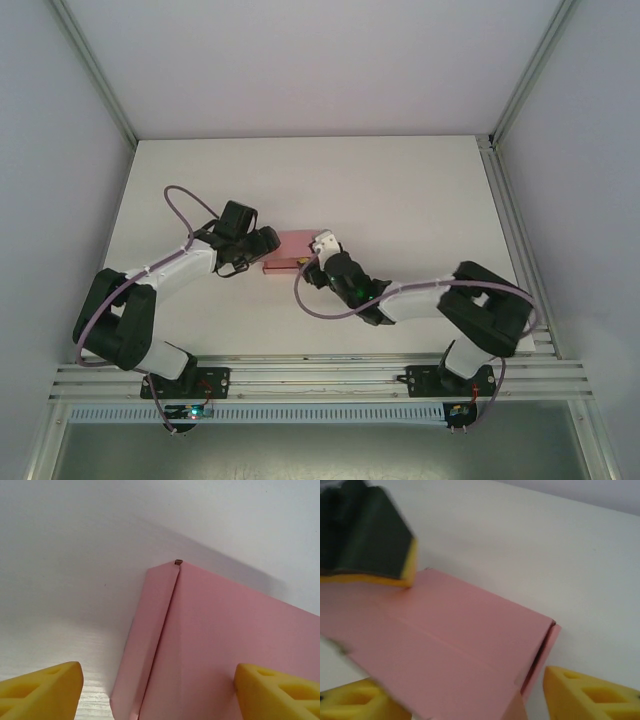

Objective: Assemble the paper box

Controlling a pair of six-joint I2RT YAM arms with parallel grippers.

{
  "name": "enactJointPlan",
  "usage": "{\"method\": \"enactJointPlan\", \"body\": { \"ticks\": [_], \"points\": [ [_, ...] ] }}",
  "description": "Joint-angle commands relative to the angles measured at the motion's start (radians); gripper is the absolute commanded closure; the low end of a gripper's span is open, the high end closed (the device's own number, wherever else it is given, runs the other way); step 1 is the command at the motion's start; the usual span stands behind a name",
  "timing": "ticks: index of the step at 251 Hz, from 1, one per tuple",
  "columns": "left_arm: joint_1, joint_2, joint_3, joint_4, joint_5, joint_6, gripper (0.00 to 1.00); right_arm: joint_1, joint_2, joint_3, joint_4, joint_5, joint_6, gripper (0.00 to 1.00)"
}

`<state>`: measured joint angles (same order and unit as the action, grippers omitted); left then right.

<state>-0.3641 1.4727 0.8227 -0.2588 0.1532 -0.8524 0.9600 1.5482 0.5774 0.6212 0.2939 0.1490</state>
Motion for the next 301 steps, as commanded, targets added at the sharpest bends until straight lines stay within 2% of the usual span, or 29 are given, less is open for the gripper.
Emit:
{"method": "enactJointPlan", "body": {
  "ticks": [1, 10, 23, 58, 123, 196, 213, 245, 276, 301],
  "points": [
    [0.010, 0.002, -0.040, -0.003, -0.017, 0.013, 0.22, 0.005, -0.127, -0.001, -0.249, -0.214, -0.139, 0.06],
    [0.010, 0.008, -0.046, 0.004, -0.011, 0.017, 0.22, 0.004, -0.162, -0.008, -0.294, -0.200, -0.133, 0.02],
    [0.010, 0.014, -0.054, 0.014, -0.004, 0.023, 0.24, -0.002, -0.212, -0.034, -0.326, -0.198, -0.138, 0.02],
    [0.010, 0.026, -0.074, 0.049, 0.022, 0.051, 0.30, -0.045, -0.318, -0.098, -0.296, -0.146, -0.011, 0.02],
    [0.010, 0.041, -0.128, 0.156, 0.082, 0.133, 0.52, -0.144, -0.298, -0.061, -0.301, -0.144, 0.139, 0.02],
    [0.012, 0.054, -0.165, 0.200, 0.098, 0.190, 0.65, -0.274, -0.217, -0.043, -0.299, -0.308, 0.307, 0.02],
    [0.019, 0.054, -0.177, 0.233, 0.150, 0.202, 0.65, -0.298, -0.193, -0.030, -0.296, -0.363, 0.337, 0.02],
    [0.045, 0.054, -0.195, 0.265, 0.258, 0.218, 0.72, -0.322, -0.151, -0.006, -0.298, -0.500, 0.343, 0.02],
    [0.077, 0.044, -0.253, 0.404, 0.384, 0.173, 0.73, -0.355, -0.098, 0.019, -0.294, -0.640, 0.415, 0.02],
    [0.089, 0.038, -0.264, 0.438, 0.421, 0.156, 0.73, -0.382, -0.038, 0.051, -0.299, -0.728, 0.483, 0.02]
  ]
}}
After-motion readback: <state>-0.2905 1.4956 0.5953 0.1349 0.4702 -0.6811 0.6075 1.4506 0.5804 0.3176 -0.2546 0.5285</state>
